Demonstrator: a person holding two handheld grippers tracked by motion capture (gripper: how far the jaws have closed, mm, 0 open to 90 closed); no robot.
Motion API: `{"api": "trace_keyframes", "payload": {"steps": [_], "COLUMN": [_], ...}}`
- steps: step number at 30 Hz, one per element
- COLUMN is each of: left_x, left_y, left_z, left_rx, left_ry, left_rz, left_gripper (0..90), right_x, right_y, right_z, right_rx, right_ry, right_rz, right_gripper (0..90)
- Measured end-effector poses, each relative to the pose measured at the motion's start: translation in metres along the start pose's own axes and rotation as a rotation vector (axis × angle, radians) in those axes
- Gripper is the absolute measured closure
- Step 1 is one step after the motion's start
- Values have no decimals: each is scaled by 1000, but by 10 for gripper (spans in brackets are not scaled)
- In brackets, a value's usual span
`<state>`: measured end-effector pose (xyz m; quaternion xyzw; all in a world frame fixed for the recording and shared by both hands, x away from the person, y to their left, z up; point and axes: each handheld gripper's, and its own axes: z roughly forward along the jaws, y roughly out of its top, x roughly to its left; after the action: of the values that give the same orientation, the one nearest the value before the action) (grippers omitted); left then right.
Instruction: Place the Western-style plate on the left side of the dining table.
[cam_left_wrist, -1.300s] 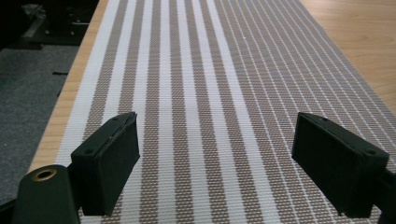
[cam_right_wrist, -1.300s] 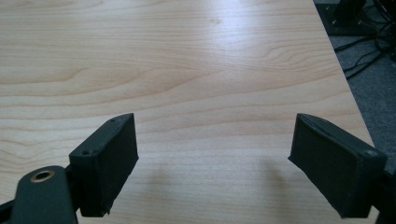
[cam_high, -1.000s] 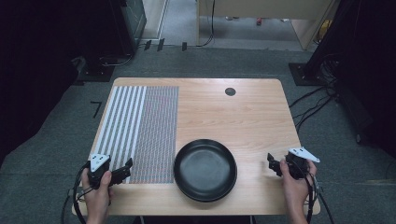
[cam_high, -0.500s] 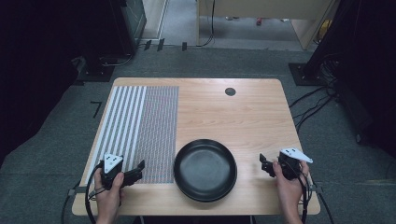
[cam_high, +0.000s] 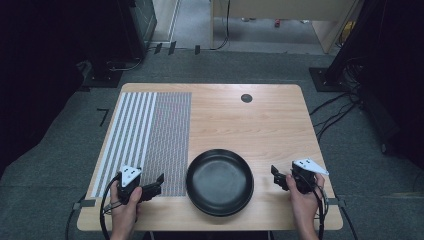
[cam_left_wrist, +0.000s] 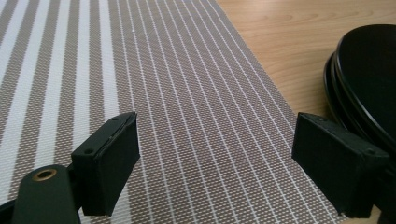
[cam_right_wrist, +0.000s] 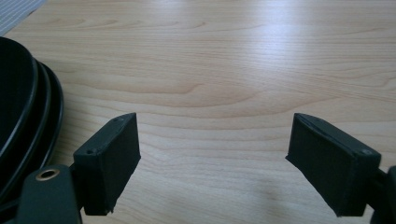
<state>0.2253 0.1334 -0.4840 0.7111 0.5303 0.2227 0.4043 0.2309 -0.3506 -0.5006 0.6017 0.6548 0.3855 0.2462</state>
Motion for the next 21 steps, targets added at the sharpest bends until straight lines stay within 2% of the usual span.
{"api": "trace_keyframes", "payload": {"steps": [15, 21], "left_x": [-14, -18], "left_y": [-2, -2], "left_z": [4, 5], "left_rx": [12, 12], "left_ry": [-40, -61], "left_rz": [21, 15], "left_gripper": [148, 148], "right_x": [16, 24], "right_y": [-1, -2], "right_z": [3, 5], "right_rx": [-4, -5], "right_ry": [64, 90], "right_rz": [0, -12], "right_gripper": [164, 173]}}
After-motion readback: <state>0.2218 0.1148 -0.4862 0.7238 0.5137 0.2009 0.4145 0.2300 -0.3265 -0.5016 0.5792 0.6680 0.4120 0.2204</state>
